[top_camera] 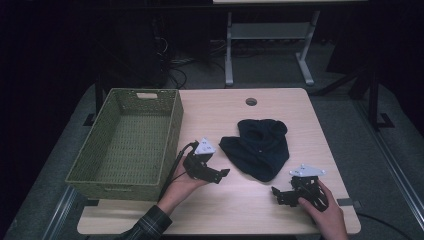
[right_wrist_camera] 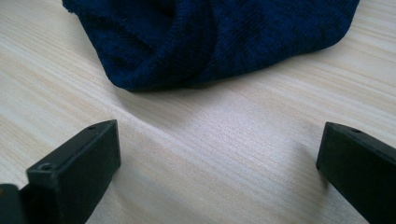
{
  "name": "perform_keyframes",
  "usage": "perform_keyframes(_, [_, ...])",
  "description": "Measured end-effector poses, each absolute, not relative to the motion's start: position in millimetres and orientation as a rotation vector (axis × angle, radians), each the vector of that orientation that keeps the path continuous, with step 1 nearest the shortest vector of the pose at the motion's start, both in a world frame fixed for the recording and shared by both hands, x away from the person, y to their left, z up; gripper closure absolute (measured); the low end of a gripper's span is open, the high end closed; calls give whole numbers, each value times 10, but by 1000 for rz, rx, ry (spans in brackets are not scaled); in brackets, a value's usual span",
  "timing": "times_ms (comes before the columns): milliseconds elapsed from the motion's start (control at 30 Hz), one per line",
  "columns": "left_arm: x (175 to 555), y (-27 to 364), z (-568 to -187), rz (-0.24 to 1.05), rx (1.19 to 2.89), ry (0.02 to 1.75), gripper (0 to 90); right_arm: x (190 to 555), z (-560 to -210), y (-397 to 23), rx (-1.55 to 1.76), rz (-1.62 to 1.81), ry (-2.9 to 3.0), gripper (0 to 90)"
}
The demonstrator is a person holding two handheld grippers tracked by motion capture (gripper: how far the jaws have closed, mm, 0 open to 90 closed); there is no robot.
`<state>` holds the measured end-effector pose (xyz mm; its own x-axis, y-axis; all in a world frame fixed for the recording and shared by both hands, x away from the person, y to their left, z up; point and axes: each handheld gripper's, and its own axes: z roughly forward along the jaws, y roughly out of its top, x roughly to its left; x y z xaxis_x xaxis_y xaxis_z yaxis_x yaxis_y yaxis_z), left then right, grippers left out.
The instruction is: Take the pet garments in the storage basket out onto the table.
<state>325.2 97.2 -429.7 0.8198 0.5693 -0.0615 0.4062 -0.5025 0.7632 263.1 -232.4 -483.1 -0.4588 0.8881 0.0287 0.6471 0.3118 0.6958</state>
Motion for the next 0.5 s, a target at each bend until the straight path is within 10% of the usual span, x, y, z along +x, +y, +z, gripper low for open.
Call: perform_keyframes(500, [3109,1115,-4588,260,2229,782,129,2631,-4831,-2324,1372,924,2224,0])
